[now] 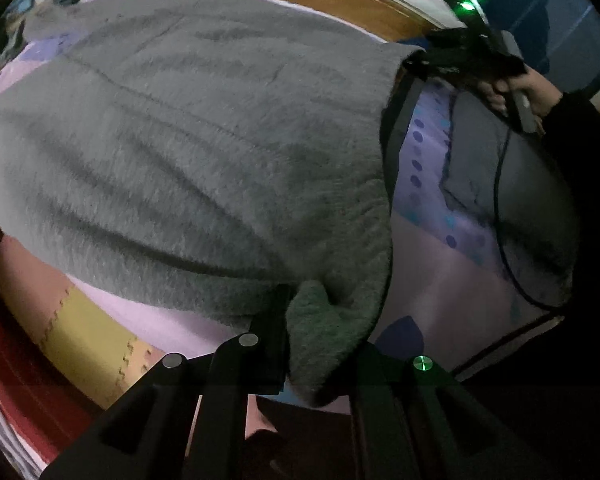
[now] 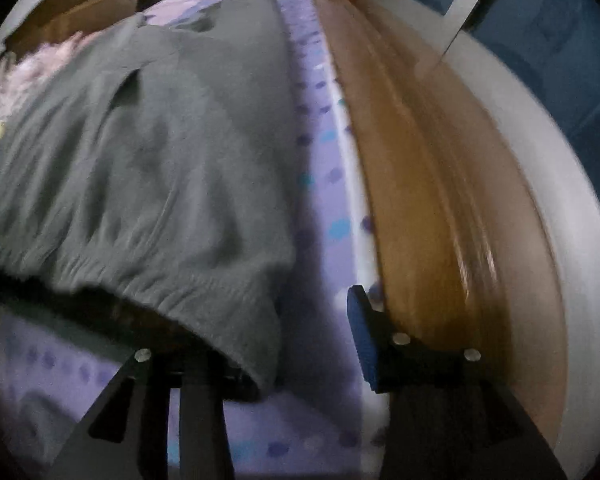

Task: Fold clothes
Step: 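Lay the hoodie flat on the bed and open the right tool, then release the hoodie with the left tool and move both tools away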

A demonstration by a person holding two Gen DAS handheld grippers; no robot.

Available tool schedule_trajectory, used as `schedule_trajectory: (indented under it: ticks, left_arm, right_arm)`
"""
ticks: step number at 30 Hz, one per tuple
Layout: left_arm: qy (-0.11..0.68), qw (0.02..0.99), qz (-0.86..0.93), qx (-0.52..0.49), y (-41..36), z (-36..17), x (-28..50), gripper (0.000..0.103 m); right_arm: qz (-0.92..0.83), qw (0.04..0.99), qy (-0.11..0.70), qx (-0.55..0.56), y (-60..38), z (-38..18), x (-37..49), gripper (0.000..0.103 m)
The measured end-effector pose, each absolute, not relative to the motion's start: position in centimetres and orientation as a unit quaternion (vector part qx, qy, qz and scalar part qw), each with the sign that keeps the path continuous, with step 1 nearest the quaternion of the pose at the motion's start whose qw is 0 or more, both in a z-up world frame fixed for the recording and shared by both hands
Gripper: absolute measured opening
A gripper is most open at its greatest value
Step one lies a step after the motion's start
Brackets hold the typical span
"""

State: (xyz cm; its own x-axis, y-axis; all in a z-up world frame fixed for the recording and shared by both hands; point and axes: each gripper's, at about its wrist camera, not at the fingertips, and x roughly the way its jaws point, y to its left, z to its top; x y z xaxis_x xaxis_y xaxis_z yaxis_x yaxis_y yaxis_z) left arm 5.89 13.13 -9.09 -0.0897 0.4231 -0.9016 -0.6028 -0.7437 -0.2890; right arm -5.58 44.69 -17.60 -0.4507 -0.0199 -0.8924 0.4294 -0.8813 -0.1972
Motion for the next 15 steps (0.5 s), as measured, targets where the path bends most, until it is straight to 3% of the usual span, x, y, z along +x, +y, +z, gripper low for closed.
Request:
schedule_trajectory:
  ticks: [3, 6, 11, 12, 13, 14, 15]
  left_arm:
    - [0.048, 0.359, 0.735, -0.574, 11.7, -7.0, 5.7, 0.01]
    - [0.006, 0.374, 0.728, -0.575, 9.2, -5.4, 5.4, 0.011]
    - [-0.094, 0.39, 0.7, -0.591, 5.5, -6.1, 3.6, 0.026]
    - [-0.086, 0.401, 0.69, -0.596, 6.1, -6.7, 3.7, 0.043]
    - [-0.073, 0.414, 0.68, -0.601, 7.0, -7.5, 3.9, 0.084]
    - [-0.044, 0.432, 0.67, -0.603, 8.4, -7.6, 4.3, 0.095]
    - [-0.012, 0.45, 0.658, -0.603, 9.9, -7.7, 4.7, 0.096]
  right_arm:
    - [-0.804, 0.172, 0.178, 0.541, 45.4, -17.7, -4.2, 0.06]
    - [-0.792, 0.189, 0.179, 0.553, 45.8, -17.3, -2.7, 0.067]
    - [-0.79, 0.193, 0.158, 0.56, 45.5, -15.4, -1.1, 0.069]
    - [-0.788, 0.197, 0.156, 0.563, 45.3, -15.0, -0.7, 0.069]
    - [-0.786, 0.201, 0.155, 0.564, 44.9, -14.4, -0.2, 0.069]
    - [-0.787, 0.202, 0.151, 0.564, 44.5, -13.8, 0.3, 0.069]
    - [-0.792, 0.202, 0.138, 0.559, 44.2, -13.1, 0.7, 0.069]
